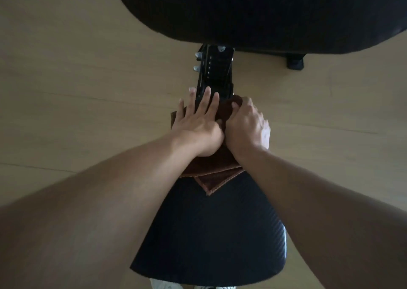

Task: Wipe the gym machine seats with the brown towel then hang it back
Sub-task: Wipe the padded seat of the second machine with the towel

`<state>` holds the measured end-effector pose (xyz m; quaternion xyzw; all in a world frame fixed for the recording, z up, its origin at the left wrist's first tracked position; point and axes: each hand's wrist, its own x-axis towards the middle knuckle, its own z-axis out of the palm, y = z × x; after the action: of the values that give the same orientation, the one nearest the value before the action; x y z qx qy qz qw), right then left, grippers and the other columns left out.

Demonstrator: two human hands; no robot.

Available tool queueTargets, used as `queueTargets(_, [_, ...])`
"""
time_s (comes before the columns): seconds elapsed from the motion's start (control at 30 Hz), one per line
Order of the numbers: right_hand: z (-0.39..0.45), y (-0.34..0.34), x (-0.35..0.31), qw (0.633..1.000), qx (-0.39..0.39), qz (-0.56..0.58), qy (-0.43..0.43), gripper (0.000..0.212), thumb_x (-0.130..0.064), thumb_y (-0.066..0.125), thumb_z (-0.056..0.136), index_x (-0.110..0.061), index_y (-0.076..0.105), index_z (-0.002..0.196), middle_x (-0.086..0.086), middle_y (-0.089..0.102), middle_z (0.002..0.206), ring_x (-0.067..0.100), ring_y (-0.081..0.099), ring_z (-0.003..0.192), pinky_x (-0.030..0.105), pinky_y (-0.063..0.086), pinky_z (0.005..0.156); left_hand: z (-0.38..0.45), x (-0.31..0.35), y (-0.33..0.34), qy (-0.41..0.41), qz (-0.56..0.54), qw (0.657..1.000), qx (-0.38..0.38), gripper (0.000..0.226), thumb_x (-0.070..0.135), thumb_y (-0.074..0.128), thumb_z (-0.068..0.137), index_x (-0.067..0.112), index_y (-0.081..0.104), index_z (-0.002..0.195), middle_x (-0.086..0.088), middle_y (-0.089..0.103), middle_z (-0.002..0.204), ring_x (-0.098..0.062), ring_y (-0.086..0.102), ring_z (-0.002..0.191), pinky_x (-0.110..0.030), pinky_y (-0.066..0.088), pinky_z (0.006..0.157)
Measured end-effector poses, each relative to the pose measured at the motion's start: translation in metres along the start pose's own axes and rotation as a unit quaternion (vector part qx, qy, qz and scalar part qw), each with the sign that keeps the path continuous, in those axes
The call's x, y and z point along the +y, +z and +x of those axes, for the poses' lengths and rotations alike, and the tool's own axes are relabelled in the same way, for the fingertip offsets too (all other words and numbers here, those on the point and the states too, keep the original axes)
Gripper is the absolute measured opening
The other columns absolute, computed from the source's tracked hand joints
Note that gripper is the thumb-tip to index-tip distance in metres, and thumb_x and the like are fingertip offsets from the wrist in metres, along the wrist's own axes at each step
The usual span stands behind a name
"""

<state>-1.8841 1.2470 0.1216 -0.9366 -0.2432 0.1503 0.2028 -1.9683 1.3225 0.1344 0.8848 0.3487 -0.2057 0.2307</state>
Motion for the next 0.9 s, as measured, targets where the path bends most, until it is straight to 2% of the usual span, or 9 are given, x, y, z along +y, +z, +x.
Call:
queueTargets(0.13, [0.013, 0.001, -0.002, 0.993, 0.004, 0.060, -0.098, 0.028, -0.032, 0.037, 0.106, -0.021, 0.057, 0.122, -0.002, 0.066, 0.116, 0.024, 0.064, 0.098, 0.034, 0.042, 0.075, 0.016, 0.002, -0.004, -0.004, 0.001, 1.000, 0.009, 0.066, 0.039, 0.020, 0.103, 0.026, -0.017, 0.155, 0.005, -0.030, 0.161, -0.025, -0.032, 0.146, -0.049, -0.013, 0.121])
queueTargets(0.2, [0.015, 0.000, -0.001, 0.982, -0.003, 0.089, -0.166, 0.030, -0.031, 0.040, 0.105, -0.024, 0.056, 0.130, -0.006, 0.063, 0.125, 0.021, 0.063, 0.104, 0.037, 0.050, 0.081, 0.016, 0.004, -0.002, 0.001, 0.020, 1.000, 0.023, 0.068, 0.039, 0.021, 0.102, 0.024, -0.018, 0.155, 0.003, -0.030, 0.161, -0.026, -0.031, 0.146, -0.051, -0.012, 0.121])
queueTargets(0.27, [0.017, 0.001, -0.001, 0.977, -0.018, 0.095, -0.192, 0.033, -0.034, 0.040, 0.105, -0.028, 0.055, 0.134, -0.009, 0.060, 0.132, 0.019, 0.061, 0.112, 0.038, 0.050, 0.087, 0.011, 0.004, 0.001, 0.005, 0.029, 0.999, 0.038, 0.067, 0.038, 0.021, 0.101, 0.022, -0.017, 0.154, 0.001, -0.028, 0.162, -0.027, -0.029, 0.147, -0.050, -0.011, 0.122])
queueTargets(0.4, [0.024, 0.001, 0.003, 0.980, -0.092, 0.123, -0.127, 0.032, -0.047, 0.037, 0.101, -0.041, 0.056, 0.127, -0.010, 0.064, 0.127, 0.017, 0.061, 0.111, 0.035, 0.047, 0.088, -0.002, 0.004, 0.006, 0.012, -0.012, 0.998, 0.068, 0.064, 0.039, 0.016, 0.103, 0.018, -0.014, 0.155, -0.003, -0.020, 0.165, -0.024, -0.024, 0.150, -0.046, -0.009, 0.123])
queueTargets(0.5, [0.020, -0.004, 0.007, 0.979, -0.137, 0.123, -0.089, 0.041, -0.061, 0.036, 0.094, -0.050, 0.051, 0.130, -0.011, 0.064, 0.131, 0.019, 0.061, 0.115, 0.039, 0.048, 0.096, -0.018, 0.005, 0.015, 0.015, -0.013, 0.996, 0.088, 0.065, 0.041, 0.015, 0.103, 0.015, -0.012, 0.156, -0.004, -0.016, 0.166, -0.022, -0.020, 0.151, -0.045, -0.007, 0.124])
queueTargets(0.6, [0.012, -0.006, 0.010, 0.984, -0.132, 0.092, -0.075, 0.045, -0.062, 0.036, 0.095, -0.049, 0.048, 0.136, -0.008, 0.065, 0.130, 0.023, 0.061, 0.115, 0.037, 0.048, 0.092, -0.030, 0.006, 0.022, 0.012, -0.014, 0.995, 0.096, 0.066, 0.043, 0.015, 0.103, 0.014, -0.009, 0.157, -0.003, -0.014, 0.166, -0.020, -0.019, 0.151, -0.042, -0.008, 0.124])
queueTargets(0.73, [-0.003, -0.013, 0.021, 0.992, -0.109, 0.046, -0.052, 0.049, -0.058, 0.032, 0.100, -0.041, 0.040, 0.146, 0.005, 0.067, 0.126, 0.033, 0.063, 0.111, 0.038, 0.046, 0.087, -0.043, 0.012, 0.030, 0.015, -0.011, 0.995, 0.096, 0.065, 0.044, 0.015, 0.103, 0.015, -0.009, 0.157, -0.003, -0.015, 0.166, -0.020, -0.019, 0.151, -0.040, -0.011, 0.123])
queueTargets(0.8, [-0.013, -0.015, 0.026, 0.994, -0.095, 0.024, -0.055, 0.048, -0.055, 0.031, 0.102, -0.040, 0.038, 0.147, 0.007, 0.069, 0.121, 0.034, 0.065, 0.107, 0.038, 0.044, 0.082, -0.047, 0.013, 0.035, 0.019, -0.002, 0.994, 0.104, 0.066, 0.045, 0.015, 0.103, 0.016, -0.009, 0.156, -0.003, -0.015, 0.166, -0.021, -0.020, 0.151, -0.040, -0.012, 0.122])
queueTargets(0.9, [-0.026, -0.019, 0.033, 0.996, -0.067, 0.008, -0.066, 0.046, -0.052, 0.030, 0.104, -0.039, 0.039, 0.147, 0.005, 0.070, 0.120, 0.031, 0.066, 0.105, 0.039, 0.045, 0.083, -0.053, 0.014, 0.041, 0.029, 0.009, 0.993, 0.111, 0.066, 0.046, 0.015, 0.103, 0.016, -0.008, 0.157, -0.003, -0.014, 0.166, -0.021, -0.020, 0.151, -0.039, -0.013, 0.122])
